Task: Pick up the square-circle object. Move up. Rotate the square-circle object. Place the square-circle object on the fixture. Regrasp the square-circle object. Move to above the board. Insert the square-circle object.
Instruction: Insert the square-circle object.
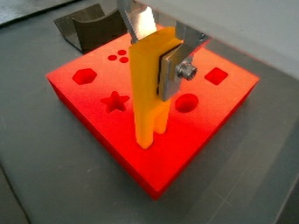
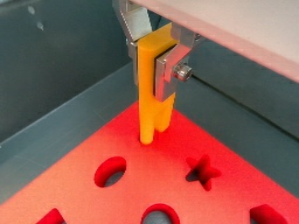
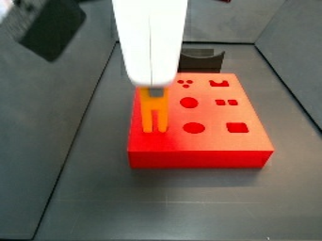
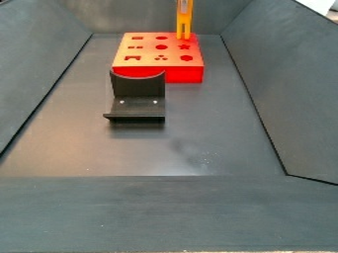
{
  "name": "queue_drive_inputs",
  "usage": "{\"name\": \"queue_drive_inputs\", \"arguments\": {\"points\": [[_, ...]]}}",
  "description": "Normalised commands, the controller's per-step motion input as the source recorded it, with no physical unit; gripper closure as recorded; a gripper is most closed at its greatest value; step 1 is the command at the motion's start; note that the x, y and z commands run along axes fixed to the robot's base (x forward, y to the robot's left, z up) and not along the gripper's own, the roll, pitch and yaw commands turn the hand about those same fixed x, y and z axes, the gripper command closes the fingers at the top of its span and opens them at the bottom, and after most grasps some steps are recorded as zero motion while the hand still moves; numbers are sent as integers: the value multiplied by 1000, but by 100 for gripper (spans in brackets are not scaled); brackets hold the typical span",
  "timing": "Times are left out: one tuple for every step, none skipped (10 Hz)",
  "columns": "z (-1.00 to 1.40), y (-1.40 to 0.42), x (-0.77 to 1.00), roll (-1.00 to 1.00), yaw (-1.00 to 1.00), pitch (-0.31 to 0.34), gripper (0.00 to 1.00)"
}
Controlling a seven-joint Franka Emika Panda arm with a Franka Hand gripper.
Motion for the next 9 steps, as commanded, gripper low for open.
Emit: {"name": "queue_drive_inputs", "arguments": {"points": [[-369, 0, 189, 219, -80, 0, 100], [-291, 0, 151, 130, -91, 0, 100], [-200, 0, 80, 77, -89, -3, 100], [-63, 57, 26, 11, -111, 0, 100], [0, 54, 0, 0, -103, 0, 100], [0, 14, 0, 0, -111, 31, 100], [-80, 6, 3, 11, -83, 16, 100], [-154, 0, 0, 37, -49, 17, 100], [-240, 0, 0, 51, -20, 59, 100]]}}
